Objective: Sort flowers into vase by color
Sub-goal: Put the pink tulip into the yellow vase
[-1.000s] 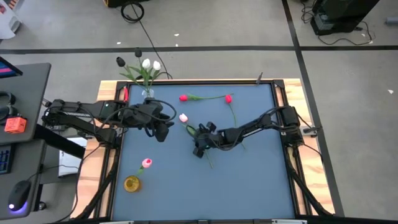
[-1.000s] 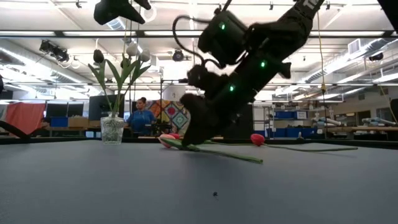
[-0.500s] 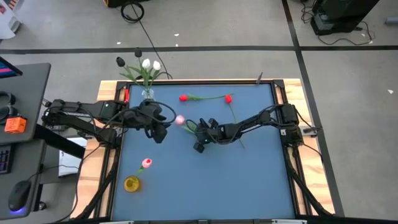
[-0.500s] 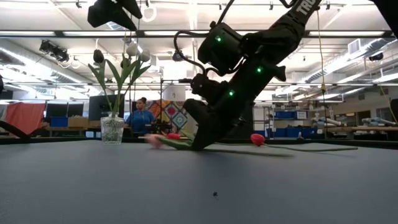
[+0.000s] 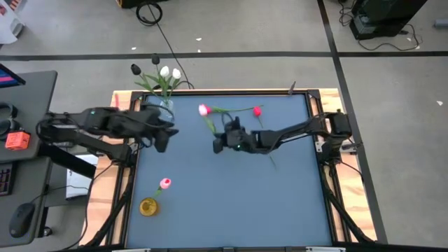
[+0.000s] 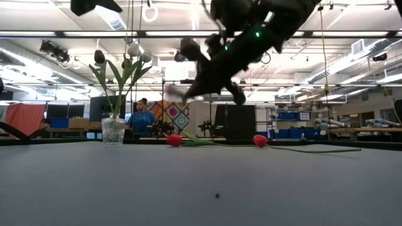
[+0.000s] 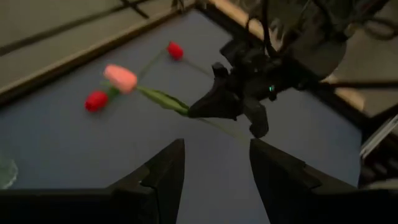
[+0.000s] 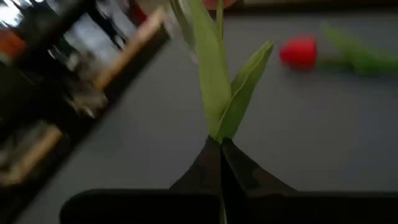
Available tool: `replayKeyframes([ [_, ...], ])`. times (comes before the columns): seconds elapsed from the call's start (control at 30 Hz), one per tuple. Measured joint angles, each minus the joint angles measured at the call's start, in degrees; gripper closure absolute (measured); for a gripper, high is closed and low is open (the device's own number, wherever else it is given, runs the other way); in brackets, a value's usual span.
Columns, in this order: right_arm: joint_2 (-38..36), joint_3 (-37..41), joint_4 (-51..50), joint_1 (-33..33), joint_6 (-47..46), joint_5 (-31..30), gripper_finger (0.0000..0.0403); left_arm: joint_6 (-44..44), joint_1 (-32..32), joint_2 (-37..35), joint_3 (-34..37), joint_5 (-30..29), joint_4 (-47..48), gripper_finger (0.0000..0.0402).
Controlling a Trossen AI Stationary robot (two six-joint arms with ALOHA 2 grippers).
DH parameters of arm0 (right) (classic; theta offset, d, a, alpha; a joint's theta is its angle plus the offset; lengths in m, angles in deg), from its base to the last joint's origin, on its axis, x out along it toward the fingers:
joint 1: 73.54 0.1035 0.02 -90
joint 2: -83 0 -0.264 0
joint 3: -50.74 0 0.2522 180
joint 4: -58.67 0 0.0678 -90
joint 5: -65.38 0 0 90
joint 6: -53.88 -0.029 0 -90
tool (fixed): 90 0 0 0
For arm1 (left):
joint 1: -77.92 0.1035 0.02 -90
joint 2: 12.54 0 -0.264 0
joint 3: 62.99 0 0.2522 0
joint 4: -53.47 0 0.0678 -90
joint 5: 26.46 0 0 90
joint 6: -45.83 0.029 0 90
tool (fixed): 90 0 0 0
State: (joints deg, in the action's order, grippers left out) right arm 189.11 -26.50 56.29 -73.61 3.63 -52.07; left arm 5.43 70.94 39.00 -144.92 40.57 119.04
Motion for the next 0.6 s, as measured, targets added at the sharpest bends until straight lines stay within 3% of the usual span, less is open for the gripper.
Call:
replayKeyframes([
  [0.1, -2.45, 0.08, 7.55, 0.13, 4.61, -0.92, 0.0401, 0.25, 0.00, -3.16, -0.07, -1.41, -0.09, 0.0216],
  [0.27, -5.12, 0.00, 23.56, -0.14, 15.86, 4.59, 0.0402, 1.11, 0.00, -5.24, -0.07, -1.04, -1.38, 0.0216],
  [0.43, -5.63, -0.03, 36.12, -2.10, 17.47, 19.32, 0.0402, 7.63, 0.00, -3.60, -0.07, 1.91, -8.29, 0.0216],
  [0.6, -5.58, 0.00, 40.68, -3.50, 14.97, 34.12, 0.0402, 17.42, 0.00, 0.59, -0.07, 7.33, -18.27, 0.0216],
])
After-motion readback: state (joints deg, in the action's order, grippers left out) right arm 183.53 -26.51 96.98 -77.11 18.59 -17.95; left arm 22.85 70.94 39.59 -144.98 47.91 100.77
